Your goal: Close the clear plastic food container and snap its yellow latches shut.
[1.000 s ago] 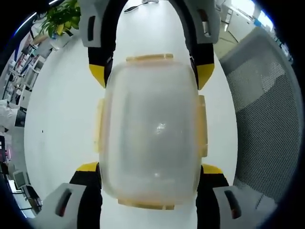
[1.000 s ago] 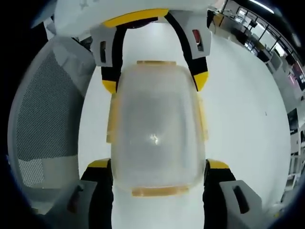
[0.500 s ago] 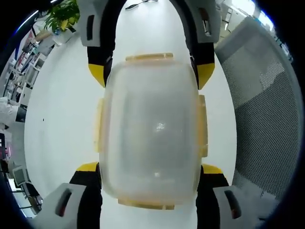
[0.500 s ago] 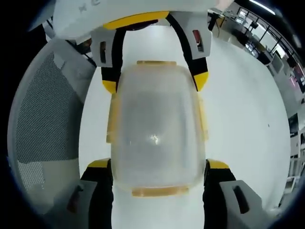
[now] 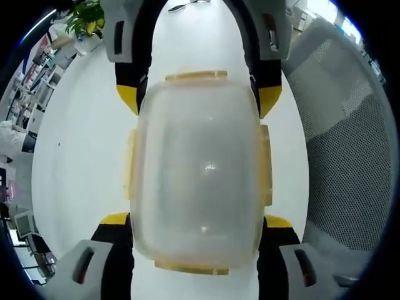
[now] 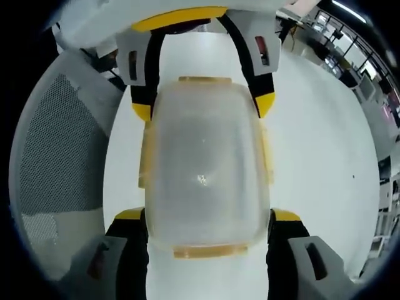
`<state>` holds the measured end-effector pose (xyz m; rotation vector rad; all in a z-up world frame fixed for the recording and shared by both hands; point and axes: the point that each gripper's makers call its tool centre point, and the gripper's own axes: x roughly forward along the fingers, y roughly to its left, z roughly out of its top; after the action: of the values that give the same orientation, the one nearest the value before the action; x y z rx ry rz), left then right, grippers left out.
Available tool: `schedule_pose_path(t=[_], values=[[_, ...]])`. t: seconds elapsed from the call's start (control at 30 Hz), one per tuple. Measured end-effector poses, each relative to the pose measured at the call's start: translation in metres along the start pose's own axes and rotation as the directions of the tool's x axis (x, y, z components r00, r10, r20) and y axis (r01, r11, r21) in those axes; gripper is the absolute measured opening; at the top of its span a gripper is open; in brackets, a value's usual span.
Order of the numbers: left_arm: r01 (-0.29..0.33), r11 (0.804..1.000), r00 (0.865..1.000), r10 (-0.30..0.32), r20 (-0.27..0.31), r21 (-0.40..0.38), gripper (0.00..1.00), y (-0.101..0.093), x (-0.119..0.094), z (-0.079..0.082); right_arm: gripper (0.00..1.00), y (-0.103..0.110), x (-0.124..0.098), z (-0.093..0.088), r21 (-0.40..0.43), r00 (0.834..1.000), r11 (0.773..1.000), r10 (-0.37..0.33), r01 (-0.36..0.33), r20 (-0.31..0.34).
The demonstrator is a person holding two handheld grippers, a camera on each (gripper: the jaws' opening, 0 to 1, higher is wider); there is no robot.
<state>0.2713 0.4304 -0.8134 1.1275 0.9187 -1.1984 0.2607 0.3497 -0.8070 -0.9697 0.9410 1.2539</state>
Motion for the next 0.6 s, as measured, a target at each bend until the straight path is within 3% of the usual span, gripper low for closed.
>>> schedule_pose_path(t=[0.27,0.6], values=[[-0.003,1.000,1.000,0.004,0.022,-0.009,0.79,-0.0012,-0.0008,-0.0025,0.75,0.0007,0.0015,0.0027,0.000,1.000,1.000,-0.003,0.003,-0.009],[-0.004,1.000,1.000,0.004,0.004,-0.010,0.79,-0.0007,-0.0006,-0.0024,0.75,-0.0003,0.0021,0.0029,-0.002,1.000,1.000,-0.010,0.010,0.001]])
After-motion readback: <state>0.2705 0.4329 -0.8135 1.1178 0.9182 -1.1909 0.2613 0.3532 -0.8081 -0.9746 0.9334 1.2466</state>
